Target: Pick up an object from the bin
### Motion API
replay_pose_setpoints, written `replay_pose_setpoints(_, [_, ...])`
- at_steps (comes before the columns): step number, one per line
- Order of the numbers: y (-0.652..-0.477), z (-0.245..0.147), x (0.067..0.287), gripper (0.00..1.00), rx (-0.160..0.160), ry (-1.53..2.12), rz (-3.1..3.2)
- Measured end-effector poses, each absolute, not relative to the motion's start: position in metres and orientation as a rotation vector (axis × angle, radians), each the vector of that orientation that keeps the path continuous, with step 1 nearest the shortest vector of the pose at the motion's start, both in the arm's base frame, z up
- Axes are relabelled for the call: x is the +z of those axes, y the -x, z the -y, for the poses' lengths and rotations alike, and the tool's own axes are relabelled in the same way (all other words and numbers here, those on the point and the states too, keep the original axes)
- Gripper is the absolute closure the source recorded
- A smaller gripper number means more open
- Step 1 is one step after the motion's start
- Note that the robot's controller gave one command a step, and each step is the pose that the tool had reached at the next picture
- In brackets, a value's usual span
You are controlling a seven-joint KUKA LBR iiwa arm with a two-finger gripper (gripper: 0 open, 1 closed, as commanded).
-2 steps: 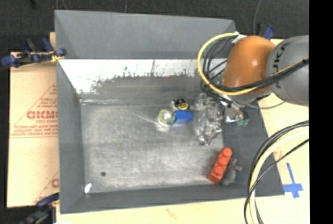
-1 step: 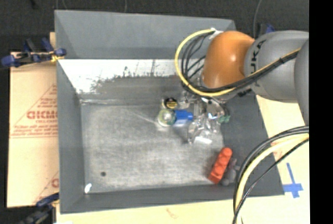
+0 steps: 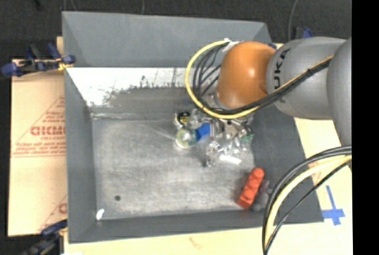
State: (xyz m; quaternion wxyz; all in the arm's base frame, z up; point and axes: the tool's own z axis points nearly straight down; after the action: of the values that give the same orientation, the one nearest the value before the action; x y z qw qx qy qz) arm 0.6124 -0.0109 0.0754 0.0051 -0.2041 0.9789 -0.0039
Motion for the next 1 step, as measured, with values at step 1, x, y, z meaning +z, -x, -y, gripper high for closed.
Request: replay_pose_setpoints(1, [-0.6112,0.0217,0.0757,0.0,-0.006,0.857,-3.004])
